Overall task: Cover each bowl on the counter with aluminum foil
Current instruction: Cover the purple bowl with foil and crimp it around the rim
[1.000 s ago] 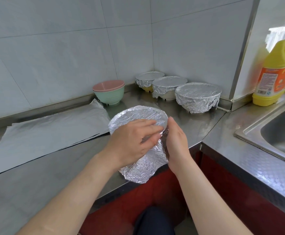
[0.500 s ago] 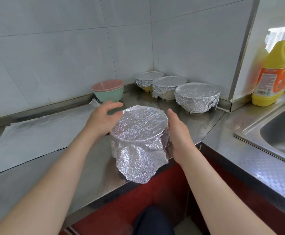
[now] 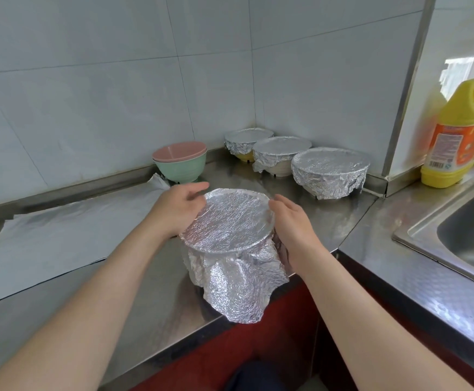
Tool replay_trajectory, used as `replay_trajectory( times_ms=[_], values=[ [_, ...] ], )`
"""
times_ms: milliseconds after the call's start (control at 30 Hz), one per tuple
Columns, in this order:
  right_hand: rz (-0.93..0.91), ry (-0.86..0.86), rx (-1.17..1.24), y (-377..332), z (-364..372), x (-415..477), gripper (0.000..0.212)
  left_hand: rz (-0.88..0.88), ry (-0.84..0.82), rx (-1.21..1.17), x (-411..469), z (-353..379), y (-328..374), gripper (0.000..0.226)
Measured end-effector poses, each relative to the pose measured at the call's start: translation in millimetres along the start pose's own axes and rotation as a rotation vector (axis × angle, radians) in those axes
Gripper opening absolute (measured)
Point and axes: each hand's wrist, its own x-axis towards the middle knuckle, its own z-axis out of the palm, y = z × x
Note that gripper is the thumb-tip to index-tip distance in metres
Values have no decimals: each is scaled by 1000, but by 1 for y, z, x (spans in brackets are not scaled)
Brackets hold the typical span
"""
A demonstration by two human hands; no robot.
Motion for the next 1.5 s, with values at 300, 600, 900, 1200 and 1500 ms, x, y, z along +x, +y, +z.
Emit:
replay_trajectory(
  times_ms=[300,600,900,1200,1500],
  values=[
    [-28,21,-51,1,9,10,41,126,-80,280,22,13,10,35],
    [-44,37,-43,0,11,8,39,88,-49,217,26,15,5,33],
    [12,-136,226,19,-25,-2,59,253,-72,120,-34,1,30,34],
    [-256,-560,109,39,-34,-31,73,562,64,300,-89,41,35,36],
    [-414,52,-286,46,7,-24,50,580,254,338,-87,60,40,32]
  ],
)
